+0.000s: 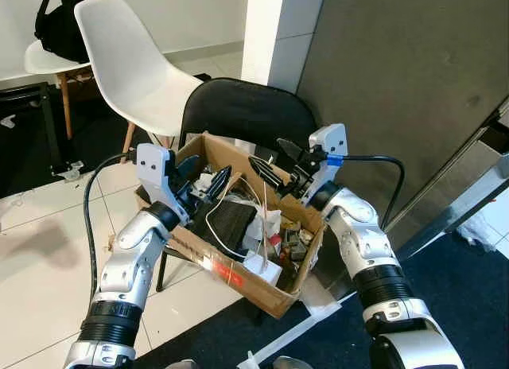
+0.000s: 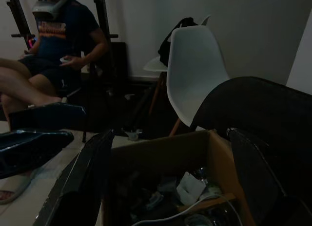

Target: Picking trash to rubbish bin

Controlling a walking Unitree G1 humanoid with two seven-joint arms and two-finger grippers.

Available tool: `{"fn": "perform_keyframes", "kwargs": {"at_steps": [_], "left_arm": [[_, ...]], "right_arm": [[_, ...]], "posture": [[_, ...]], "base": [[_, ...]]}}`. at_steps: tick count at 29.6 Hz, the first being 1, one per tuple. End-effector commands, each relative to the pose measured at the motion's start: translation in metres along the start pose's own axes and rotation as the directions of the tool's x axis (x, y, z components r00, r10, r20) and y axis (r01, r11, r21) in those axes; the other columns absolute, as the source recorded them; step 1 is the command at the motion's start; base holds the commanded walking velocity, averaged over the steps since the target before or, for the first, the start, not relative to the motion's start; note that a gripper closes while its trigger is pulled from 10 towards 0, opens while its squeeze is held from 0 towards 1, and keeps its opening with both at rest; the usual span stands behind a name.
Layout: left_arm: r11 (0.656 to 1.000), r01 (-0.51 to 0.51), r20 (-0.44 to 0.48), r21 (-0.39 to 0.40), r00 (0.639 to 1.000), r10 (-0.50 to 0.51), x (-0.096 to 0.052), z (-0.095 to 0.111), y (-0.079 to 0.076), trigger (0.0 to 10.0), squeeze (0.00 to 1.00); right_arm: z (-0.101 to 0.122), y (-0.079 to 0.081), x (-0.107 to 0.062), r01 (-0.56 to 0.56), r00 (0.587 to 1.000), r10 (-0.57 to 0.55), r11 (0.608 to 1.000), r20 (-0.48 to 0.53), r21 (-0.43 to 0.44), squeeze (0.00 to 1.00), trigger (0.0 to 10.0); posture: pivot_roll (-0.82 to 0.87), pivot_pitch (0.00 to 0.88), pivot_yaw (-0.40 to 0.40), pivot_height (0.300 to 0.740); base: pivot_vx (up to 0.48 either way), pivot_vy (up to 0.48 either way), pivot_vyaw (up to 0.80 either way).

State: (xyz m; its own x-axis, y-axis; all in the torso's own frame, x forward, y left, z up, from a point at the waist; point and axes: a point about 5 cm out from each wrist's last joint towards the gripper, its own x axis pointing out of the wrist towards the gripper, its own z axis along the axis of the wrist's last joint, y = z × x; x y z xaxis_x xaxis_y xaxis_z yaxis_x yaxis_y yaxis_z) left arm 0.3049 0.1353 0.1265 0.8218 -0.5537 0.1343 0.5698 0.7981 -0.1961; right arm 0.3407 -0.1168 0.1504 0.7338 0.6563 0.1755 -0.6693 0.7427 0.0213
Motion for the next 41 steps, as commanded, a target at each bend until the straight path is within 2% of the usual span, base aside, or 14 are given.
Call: {"fn": "perform_keyframes", "kwargs": {"at_steps": [1, 5, 9, 11, 41], "left_arm": [[1.0, 0.0, -0.014, -0.008, 1.0, -0.001, -0.0007, -0.0031, -0.0023, 10.0, 0.0], [1.0, 0.0, -0.011, -0.007, 1.0, 0.0, -0.0005, -0.0028, -0.0028, 10.0, 0.0], [1.0, 0.001, -0.014, -0.008, 1.0, -0.001, -0.0005, -0.0029, -0.0029, 10.0, 0.0], [1.0, 0.001, -0.015, -0.008, 1.0, -0.001, -0.0003, -0.0028, -0.0025, 10.0, 0.0], [0.999, -0.043, -0.018, 0.01, 0.999, 0.044, -0.0002, -0.0075, 0.0066, 10.0, 0.0]], "right_arm": [[0.0006, -0.0014, -0.0008, 0.004, 1.0, -0.004, 1.0, 0.006, 0.01, 0.0, 10.0], [0.0007, -0.0013, -0.0009, -0.001, 1.0, 0.0, 1.0, 0.01, 0.006, 0.0, 10.0], [0.0004, 0.0013, -0.0014, -0.02, 1.0, 0.02, 0.999, -0.001, -0.048, 0.0, 10.0], [0.0001, 0.0016, -0.0013, -0.024, 1.0, 0.024, 0.999, -0.003, -0.048, 0.0, 10.0], [-0.0016, 0.0013, 0.0004, -0.03, 0.999, 0.029, 0.998, -0.024, -0.05, 0.0, 10.0]], "posture": [[0.03, 0.0, -0.031, 0.74], [0.03, 0.0, -0.036, 0.74], [0.03, 0.0, -0.036, 0.74], [0.03, 0.0, -0.036, 0.74], [0.03, 0.0, -0.03, 0.74]], "base": [[0.0, 0.0, 0.0], [0.0, 0.0, 0.0], [0.0, 0.0, 0.0], [0.0, 0.0, 0.25], [0.0, 0.0, 0.78]]}}
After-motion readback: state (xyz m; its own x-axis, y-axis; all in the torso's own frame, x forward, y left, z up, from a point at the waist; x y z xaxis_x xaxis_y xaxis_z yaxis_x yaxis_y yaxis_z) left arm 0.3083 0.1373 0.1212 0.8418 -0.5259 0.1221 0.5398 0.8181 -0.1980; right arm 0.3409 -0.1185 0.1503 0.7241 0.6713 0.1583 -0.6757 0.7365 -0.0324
